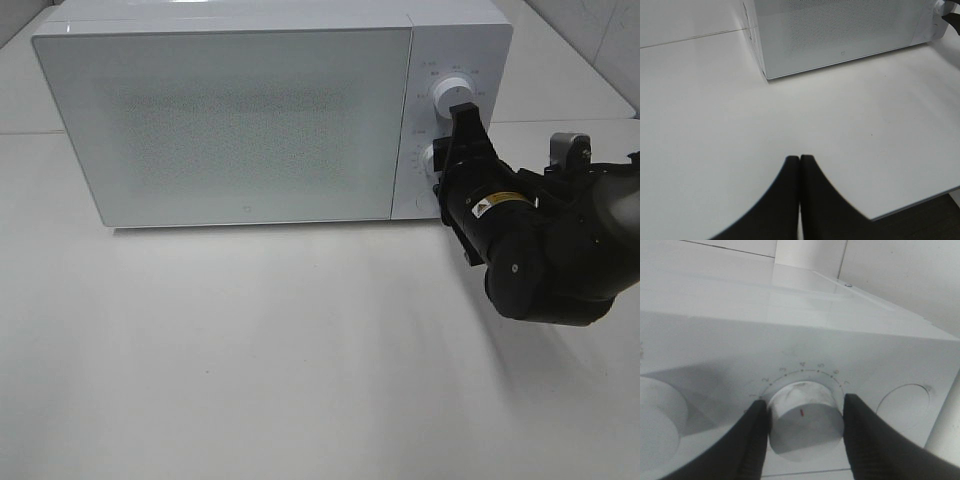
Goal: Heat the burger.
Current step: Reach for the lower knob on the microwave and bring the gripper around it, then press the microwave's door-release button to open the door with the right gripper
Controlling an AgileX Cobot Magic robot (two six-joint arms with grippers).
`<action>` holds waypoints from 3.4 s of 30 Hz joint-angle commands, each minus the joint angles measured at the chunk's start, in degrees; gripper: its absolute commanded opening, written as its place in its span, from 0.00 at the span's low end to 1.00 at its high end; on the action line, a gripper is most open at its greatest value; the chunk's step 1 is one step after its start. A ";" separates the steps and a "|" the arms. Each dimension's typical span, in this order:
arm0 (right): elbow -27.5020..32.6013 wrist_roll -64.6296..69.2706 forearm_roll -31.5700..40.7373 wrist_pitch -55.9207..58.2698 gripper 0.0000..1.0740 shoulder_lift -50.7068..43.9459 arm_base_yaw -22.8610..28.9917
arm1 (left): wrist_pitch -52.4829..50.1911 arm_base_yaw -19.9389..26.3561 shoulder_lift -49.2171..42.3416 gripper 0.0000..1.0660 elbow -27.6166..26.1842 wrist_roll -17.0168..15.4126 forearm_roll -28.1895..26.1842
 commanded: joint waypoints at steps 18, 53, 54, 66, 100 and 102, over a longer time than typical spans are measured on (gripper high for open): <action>-0.17 5.16 -1.09 0.17 0.42 -0.40 -0.23 | -0.97 0.23 -1.15 0.00 0.06 0.00 0.06; 5.56 -49.05 -25.90 26.64 0.61 -19.88 -0.23 | -0.97 0.23 -1.15 0.00 0.06 0.00 0.06; 5.56 -49.05 -25.90 26.64 0.61 -19.88 -0.23 | -0.97 0.23 -1.15 0.00 0.06 0.00 0.06; -2.52 -68.24 -28.13 66.86 0.55 -25.10 -0.23 | -0.97 0.23 -1.15 0.00 0.06 0.00 0.06; -22.46 -53.34 -34.89 119.86 0.55 -26.99 -17.59 | -0.97 0.23 -1.15 0.00 0.06 0.06 0.06; -20.97 -51.22 -37.24 119.92 0.55 -30.94 -17.59 | -0.97 0.23 -1.15 0.00 0.06 0.06 0.06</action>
